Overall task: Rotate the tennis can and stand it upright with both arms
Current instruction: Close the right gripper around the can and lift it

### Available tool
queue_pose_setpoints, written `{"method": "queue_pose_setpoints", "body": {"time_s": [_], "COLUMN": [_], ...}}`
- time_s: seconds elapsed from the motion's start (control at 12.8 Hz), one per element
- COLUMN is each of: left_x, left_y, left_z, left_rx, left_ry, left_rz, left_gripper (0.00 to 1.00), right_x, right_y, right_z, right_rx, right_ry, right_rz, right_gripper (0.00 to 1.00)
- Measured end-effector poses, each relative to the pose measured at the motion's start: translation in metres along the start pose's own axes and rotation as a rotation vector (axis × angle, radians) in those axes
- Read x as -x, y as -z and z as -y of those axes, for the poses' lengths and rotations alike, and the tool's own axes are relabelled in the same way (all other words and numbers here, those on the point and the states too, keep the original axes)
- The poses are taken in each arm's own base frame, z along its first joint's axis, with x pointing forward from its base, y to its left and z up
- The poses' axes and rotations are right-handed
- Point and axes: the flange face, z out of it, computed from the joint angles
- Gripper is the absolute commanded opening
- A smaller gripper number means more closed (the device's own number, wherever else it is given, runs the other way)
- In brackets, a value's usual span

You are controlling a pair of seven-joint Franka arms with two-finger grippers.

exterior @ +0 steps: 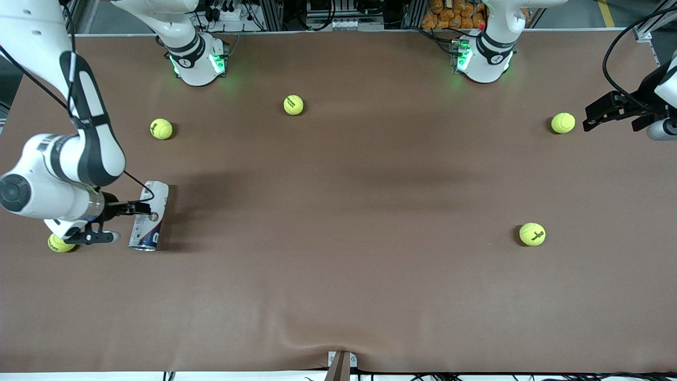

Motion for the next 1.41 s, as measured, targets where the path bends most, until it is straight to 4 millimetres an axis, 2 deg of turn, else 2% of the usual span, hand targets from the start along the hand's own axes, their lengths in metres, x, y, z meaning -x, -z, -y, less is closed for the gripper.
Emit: {"method": "queue_pose_setpoints", "body": {"time_s": [0.31,0.63,1.25,1.33,1.41], "left_x": [0.0,0.0,0.0,0.0,0.0], "left_y": [0.0,0.0,0.0,0.0,0.0], "left_z": [0.001,0.002,0.002,0.002,0.002], "left_rx": [0.0,0.0,0.0,0.0,0.0], "left_ry": [-0.003,-0.01,-0.01,-0.01,-0.01], "left_rz": [0.0,0.0,0.0,0.0,0.0], "left_gripper": [1.0,1.0,1.0,1.0,1.0], "right_x": [-0.005,-0.004,-0.006,-0.009,-0.011], "right_y": [-0.046,-0.074,-0.088,-0.086,-0.086], "right_z": [-0.006,-0.006,-0.007,-0.008,-0.008], "right_rx": [-0.004,-0.01,-0.008,-0.005,-0.001], "right_ry": [0.0,0.004,0.006,0.006,0.006], "right_rz": [0.038,0.081,0.077,0.057,0.037], "right_gripper": [1.0,1.0,1.0,0.99,0.9]}}
